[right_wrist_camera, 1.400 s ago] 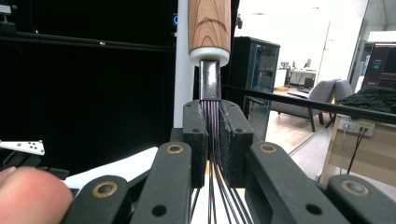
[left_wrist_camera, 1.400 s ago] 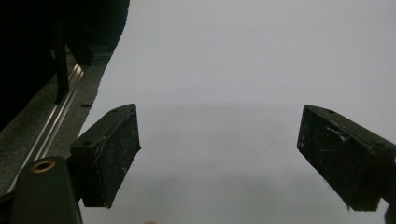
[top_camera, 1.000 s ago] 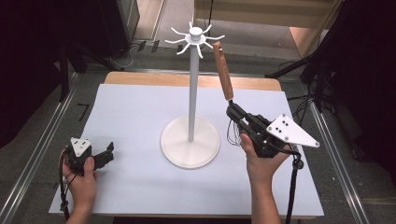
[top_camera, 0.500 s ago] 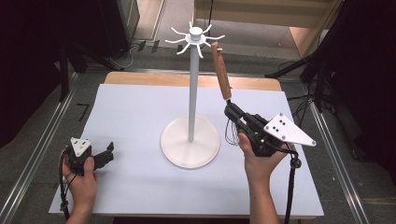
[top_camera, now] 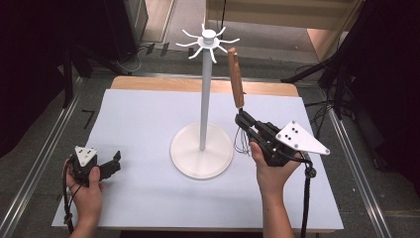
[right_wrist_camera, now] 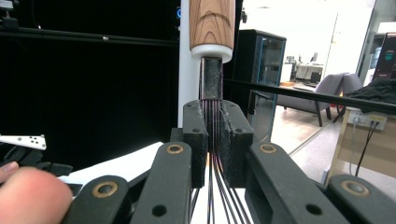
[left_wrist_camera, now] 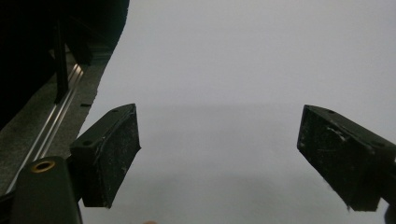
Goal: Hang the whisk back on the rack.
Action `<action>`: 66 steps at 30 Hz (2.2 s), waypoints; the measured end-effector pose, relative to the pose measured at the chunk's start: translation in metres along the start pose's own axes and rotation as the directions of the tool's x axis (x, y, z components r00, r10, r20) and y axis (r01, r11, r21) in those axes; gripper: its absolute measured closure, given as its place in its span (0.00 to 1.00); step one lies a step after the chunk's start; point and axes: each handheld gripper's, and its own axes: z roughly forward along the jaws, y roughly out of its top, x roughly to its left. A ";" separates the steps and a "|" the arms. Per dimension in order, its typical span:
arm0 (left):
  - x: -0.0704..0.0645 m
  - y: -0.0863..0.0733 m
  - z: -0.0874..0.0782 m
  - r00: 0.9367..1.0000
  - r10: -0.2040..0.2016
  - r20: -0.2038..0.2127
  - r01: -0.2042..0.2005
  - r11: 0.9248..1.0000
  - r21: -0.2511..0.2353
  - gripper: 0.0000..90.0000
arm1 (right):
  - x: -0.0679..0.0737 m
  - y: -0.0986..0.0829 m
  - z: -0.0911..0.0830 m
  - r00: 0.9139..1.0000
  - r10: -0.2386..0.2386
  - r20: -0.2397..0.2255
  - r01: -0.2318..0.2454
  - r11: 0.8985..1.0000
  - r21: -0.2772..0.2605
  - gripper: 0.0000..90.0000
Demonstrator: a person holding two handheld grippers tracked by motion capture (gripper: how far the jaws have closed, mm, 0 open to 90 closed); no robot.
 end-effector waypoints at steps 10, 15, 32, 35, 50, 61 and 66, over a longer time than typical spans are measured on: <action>0.000 0.000 0.000 1.000 -0.001 0.001 0.001 1.000 -0.001 0.16 | -0.004 -0.001 0.001 0.999 0.031 -0.012 -0.031 0.999 -0.005 0.77; 0.000 0.000 0.000 1.000 0.000 0.001 0.000 1.000 0.000 0.16 | -0.010 -0.003 -0.007 0.999 0.051 0.014 -0.051 0.999 -0.006 0.61; 0.000 0.000 0.000 1.000 0.001 -0.002 -0.001 1.000 -0.002 0.16 | -0.030 -0.035 -0.034 0.982 0.048 0.183 -0.067 0.993 0.096 0.31; -0.001 0.000 0.000 1.000 0.003 -0.003 -0.003 1.000 -0.002 0.16 | -0.035 -0.046 -0.043 0.974 0.049 0.223 -0.078 0.989 0.123 0.27; -0.002 0.000 0.001 1.000 0.016 -0.011 -0.016 1.000 -0.002 0.15 | -0.048 -0.078 -0.070 0.941 0.051 0.334 -0.125 0.971 0.203 0.00; -0.003 0.000 0.001 1.000 0.020 -0.013 -0.020 1.000 -0.002 0.15 | -0.056 -0.098 -0.085 0.931 0.061 0.361 -0.154 0.959 0.236 0.00; -0.003 0.000 0.000 1.000 0.025 -0.015 -0.025 1.000 0.004 0.15 | -0.061 -0.107 -0.091 0.926 0.055 0.375 -0.159 0.954 0.253 0.00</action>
